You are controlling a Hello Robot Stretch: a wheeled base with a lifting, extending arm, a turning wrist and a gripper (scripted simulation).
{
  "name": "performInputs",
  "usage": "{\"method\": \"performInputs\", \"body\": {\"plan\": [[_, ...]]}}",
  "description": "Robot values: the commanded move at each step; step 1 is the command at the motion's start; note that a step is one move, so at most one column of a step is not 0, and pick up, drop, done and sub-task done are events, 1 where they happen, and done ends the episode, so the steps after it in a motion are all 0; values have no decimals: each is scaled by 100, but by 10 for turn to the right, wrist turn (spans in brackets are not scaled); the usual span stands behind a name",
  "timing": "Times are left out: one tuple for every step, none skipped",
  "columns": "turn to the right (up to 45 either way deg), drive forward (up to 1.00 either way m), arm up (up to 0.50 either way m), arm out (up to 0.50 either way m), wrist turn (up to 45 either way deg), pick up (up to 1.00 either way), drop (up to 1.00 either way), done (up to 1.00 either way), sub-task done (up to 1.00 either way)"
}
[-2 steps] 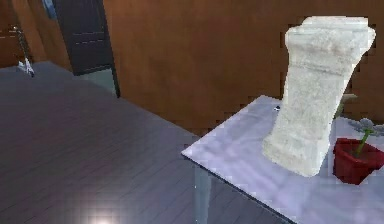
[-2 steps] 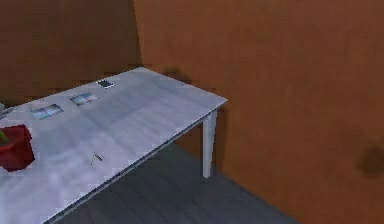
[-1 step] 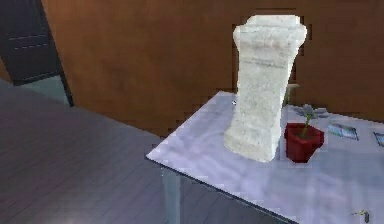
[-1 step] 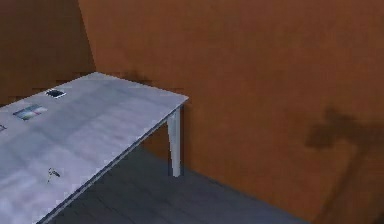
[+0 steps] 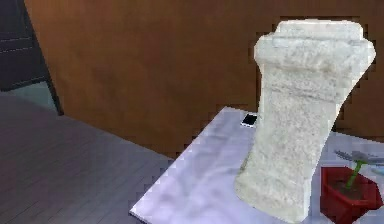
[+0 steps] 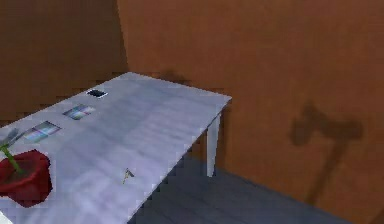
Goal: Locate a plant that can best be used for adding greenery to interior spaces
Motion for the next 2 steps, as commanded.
{"method": "performInputs", "body": {"plan": [[-450,0,0,0,0,0,0,0,0],[-120,0,0,0,0,0,0,0,0]]}}
